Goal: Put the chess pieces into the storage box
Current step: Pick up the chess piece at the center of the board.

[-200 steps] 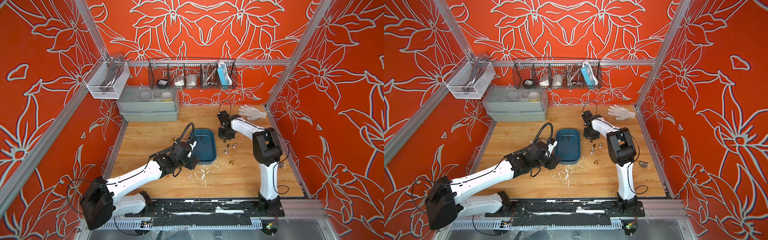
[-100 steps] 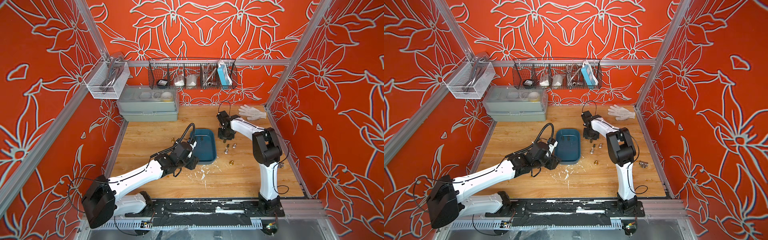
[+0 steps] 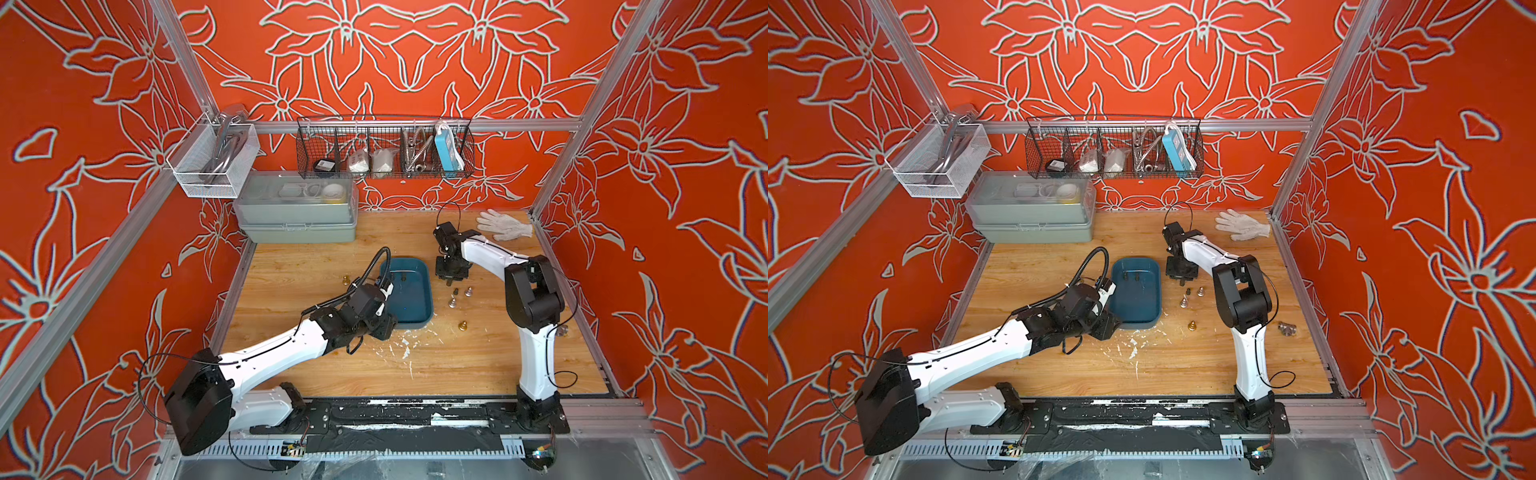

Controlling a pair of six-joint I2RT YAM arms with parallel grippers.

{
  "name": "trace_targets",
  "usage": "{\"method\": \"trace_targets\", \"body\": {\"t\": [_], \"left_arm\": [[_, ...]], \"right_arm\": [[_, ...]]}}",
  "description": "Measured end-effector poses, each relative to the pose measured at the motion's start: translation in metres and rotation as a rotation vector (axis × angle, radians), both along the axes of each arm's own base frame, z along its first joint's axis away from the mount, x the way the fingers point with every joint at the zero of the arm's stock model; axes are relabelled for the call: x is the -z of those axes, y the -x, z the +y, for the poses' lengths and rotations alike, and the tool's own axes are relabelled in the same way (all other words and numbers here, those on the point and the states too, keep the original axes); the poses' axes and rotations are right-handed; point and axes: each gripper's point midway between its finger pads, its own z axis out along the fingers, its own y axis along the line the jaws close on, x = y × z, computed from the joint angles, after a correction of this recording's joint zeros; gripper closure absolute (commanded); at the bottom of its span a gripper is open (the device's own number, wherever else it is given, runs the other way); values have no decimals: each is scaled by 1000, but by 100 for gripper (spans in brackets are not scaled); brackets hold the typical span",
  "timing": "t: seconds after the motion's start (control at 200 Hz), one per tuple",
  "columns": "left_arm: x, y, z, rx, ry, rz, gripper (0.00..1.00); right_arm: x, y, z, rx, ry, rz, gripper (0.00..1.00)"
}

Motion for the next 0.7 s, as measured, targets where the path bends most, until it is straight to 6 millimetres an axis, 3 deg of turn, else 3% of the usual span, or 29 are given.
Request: {"method": "trace_targets", "body": {"t": [0.701], "left_arm": [[0, 0, 0, 4, -1, -1, 44]], "right_arm": [[6, 7, -3, -7, 14, 23, 78]]}}
